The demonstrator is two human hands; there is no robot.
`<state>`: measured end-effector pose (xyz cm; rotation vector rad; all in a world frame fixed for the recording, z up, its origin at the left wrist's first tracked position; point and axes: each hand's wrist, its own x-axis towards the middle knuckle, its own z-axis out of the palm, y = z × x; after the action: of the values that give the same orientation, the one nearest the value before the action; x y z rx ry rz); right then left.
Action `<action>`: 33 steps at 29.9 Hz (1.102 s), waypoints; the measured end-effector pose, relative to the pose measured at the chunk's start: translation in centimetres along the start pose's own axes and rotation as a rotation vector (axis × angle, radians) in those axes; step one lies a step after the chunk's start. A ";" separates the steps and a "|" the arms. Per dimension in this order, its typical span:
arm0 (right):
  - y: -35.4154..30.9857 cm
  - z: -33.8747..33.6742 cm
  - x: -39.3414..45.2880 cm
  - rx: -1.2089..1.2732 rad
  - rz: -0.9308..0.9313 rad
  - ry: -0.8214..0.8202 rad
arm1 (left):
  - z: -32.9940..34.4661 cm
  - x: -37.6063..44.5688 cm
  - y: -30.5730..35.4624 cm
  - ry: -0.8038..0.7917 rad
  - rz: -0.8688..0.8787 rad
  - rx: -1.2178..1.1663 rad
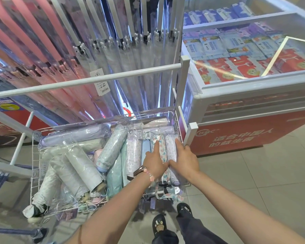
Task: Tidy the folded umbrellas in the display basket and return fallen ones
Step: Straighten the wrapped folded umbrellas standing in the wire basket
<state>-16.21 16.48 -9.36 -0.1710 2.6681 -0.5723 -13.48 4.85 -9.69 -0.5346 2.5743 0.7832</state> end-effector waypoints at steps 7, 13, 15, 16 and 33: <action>-0.2 0.0 0.1 -0.033 0.001 -0.017 | -1.2 0.1 -0.6 -0.087 0.055 -0.093; -0.4 0.3 -0.6 -0.011 -0.017 -0.055 | -4.3 -0.6 -1.4 -0.086 0.104 -0.124; -0.7 0.3 -1.0 -0.037 -0.023 -0.014 | -5.4 -0.5 -2.0 0.002 0.106 -0.146; -0.9 0.1 -1.2 -0.080 -0.034 0.031 | -5.9 -0.5 -2.3 0.041 0.105 -0.165; -11.1 4.2 -0.4 0.173 -0.303 0.017 | -9.3 2.6 -10.6 0.355 -0.029 0.134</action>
<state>-13.76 4.96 -8.15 -0.5268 2.6094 -0.8974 -13.20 -9.45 -8.46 -0.7223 2.9074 0.5394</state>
